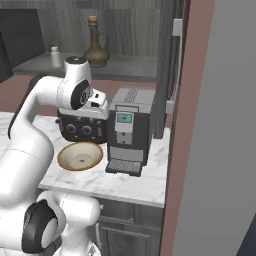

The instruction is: Retrieve the bottle and the shaker from the cabinet and place them next to the mixing bowl on the counter. Then add garlic from the fridge to the mixing bowl.

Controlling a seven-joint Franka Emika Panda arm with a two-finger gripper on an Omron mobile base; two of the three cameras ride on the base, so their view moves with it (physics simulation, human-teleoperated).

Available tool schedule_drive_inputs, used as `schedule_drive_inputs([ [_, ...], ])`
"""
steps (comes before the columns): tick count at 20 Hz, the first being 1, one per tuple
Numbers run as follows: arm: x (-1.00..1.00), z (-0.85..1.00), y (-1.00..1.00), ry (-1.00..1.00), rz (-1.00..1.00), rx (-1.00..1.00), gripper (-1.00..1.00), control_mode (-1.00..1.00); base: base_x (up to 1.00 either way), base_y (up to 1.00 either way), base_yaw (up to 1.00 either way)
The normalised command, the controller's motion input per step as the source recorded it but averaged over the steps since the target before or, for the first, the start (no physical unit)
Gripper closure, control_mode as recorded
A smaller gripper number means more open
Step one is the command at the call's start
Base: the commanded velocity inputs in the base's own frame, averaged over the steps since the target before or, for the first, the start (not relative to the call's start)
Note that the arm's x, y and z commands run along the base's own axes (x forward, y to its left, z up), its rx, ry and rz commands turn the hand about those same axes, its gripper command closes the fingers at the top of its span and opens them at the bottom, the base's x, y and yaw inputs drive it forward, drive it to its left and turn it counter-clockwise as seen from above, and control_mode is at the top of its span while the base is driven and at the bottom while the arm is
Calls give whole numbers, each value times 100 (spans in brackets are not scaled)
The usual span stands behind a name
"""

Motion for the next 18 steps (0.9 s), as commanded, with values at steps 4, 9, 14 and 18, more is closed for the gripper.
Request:
schedule_drive_inputs([
  [4,-33,20,0,-14,0,0,-100,-100,0,0,0],
  [9,-48,76,7,-30,0,0,-100,-100,0,0,0],
  [14,5,82,15,-29,2,0,-100,-100,0,0,0],
  [18,28,71,17,-19,0,0,-100,-100,0,0,0],
])
